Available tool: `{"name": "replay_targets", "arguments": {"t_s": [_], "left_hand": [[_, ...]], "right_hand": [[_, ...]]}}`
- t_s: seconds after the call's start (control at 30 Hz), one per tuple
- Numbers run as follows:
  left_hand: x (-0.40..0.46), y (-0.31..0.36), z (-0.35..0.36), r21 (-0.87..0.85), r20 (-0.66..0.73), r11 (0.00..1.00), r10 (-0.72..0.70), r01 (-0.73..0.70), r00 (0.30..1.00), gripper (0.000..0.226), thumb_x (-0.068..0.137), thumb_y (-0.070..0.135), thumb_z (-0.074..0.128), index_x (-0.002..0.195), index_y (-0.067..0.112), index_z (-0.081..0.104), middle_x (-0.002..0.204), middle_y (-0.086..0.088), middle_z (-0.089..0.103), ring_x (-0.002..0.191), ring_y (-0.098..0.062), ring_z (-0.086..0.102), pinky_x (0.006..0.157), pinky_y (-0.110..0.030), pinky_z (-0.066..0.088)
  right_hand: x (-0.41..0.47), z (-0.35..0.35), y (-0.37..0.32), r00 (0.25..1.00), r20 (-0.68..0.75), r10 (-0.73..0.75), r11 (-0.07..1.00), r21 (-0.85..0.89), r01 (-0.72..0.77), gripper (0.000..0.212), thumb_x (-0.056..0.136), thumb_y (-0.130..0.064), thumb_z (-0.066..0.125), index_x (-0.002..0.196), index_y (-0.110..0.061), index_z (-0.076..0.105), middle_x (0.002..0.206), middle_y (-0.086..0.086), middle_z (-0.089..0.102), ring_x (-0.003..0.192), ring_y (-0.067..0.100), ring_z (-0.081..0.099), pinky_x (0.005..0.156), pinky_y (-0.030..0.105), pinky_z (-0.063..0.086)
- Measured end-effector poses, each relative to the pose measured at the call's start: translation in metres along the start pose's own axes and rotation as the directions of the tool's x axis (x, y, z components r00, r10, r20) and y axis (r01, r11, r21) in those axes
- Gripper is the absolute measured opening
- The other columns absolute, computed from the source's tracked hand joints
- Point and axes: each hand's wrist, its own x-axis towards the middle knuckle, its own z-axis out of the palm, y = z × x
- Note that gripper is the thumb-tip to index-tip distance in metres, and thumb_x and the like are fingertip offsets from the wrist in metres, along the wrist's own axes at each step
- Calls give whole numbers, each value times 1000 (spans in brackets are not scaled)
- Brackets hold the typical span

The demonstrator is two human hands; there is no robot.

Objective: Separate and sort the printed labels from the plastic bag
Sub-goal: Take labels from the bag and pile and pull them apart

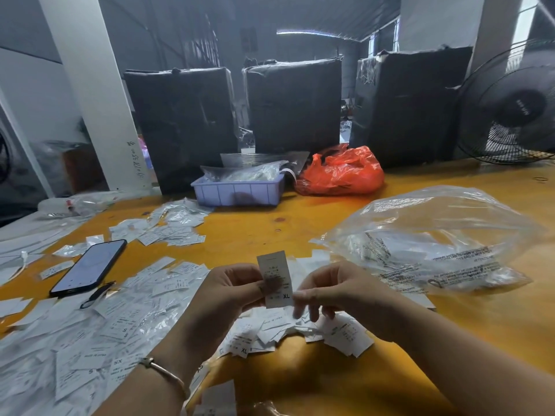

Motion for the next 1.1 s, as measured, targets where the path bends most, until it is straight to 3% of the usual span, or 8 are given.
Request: {"name": "replay_targets", "arguments": {"t_s": [0.3,0.4,0.5,0.7,0.83,0.93,1.0,1.1], "left_hand": [[-2,0,0,72,87,997,-16,10,996,35,64,26,83,92,7,77,102,-15,74,96,-29,70,84,-31,58],[-2,0,2,109,68,994,-3,-5,998,29,64,23,82,88,8,78,96,-16,75,91,-28,71,82,-34,58],[-1,0,2,167,14,986,3,-5,1000,25,65,20,75,85,6,79,90,-12,76,84,-21,73,69,-22,57],[-1,0,4,220,46,975,3,-13,999,29,70,17,74,93,-1,76,90,-14,75,84,-20,72,68,-20,55],[0,-1,3,156,12,988,8,-10,1000,30,71,21,71,91,0,77,94,-17,75,88,-26,72,73,-26,58],[-1,0,2,95,-12,995,16,-14,1000,27,68,33,71,85,14,80,96,-11,76,93,-25,71,83,-32,58],[-1,0,1,85,-13,996,18,-17,1000,29,66,37,71,85,18,80,98,-9,76,97,-25,70,87,-33,56],[0,-1,0,92,1,996,13,-13,1000,30,67,35,72,86,14,80,98,-10,76,94,-24,71,82,-28,57]], "right_hand": [[-1,-2,-1,1000,-25,-3,1000,14,4,23,73,-33,72,68,-11,68,65,6,67,57,12,57,55,21,41],[-2,2,-4,988,-147,-46,999,-34,41,29,71,-38,71,82,-10,70,77,2,70,68,12,60,62,26,44],[-4,4,-8,917,-341,-209,973,-165,160,36,72,-50,72,97,-24,70,95,-11,68,91,5,61,78,31,51],[-5,10,-12,906,-262,-332,922,-295,253,13,71,-31,76,76,-19,72,99,-6,65,93,7,60,75,29,51],[-3,1,-8,906,-372,-202,973,-184,141,29,69,-45,71,86,-21,70,89,-8,69,84,8,64,68,27,50],[0,0,-4,956,-289,51,998,-14,-58,42,68,-51,67,90,-15,66,90,4,72,72,12,65,60,24,45],[1,1,-2,967,-201,155,987,63,-146,38,73,-45,69,86,-9,69,88,11,73,66,14,64,57,23,43],[2,-2,1,972,-185,145,983,138,-121,13,81,-23,70,77,-11,73,81,11,73,64,14,62,57,21,43]]}}
